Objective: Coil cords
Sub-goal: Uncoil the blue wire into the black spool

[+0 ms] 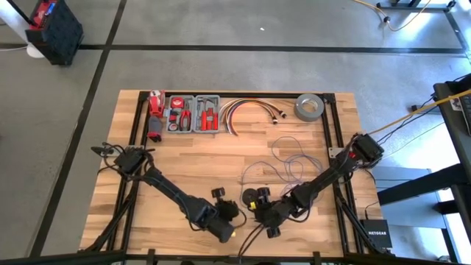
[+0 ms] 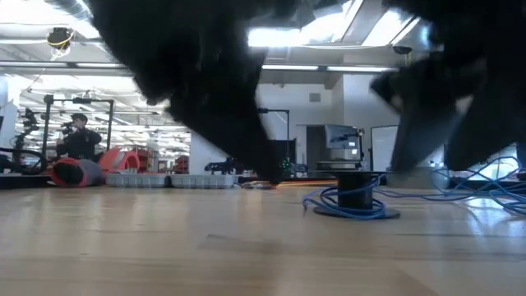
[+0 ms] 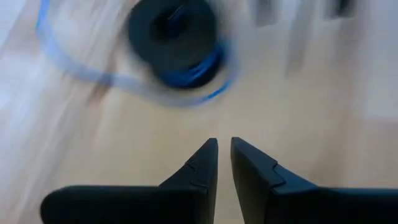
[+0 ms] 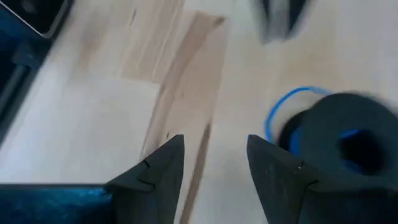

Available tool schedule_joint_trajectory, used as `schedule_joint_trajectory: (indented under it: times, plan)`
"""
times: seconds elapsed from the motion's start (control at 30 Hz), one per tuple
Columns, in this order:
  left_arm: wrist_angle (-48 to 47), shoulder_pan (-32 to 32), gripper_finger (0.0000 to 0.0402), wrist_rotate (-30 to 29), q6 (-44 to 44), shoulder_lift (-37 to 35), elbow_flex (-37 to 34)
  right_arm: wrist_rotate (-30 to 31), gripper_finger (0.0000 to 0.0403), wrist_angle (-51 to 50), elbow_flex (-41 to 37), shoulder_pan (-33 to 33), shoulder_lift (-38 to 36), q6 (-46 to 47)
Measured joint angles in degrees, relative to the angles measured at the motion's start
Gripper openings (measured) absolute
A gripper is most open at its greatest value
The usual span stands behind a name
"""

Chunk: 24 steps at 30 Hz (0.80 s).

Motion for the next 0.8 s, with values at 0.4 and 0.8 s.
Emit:
schedule_joint_trajectory:
  times: [0.4, 0.8]
  plan:
    - [11.1, 2.3, 0.0043, 0.1, 25.3, 0.8, 0.0, 12.8, 0.0181, -16.6, 5.4, 1.3, -1.9, -4.3]
    - [11.7, 3.6, 0.0139, 2.2, 36.8, 3.7, 0.0, 14.1, 0.0181, -17.0, 5.4, 1.4, -1.9, -4.1]
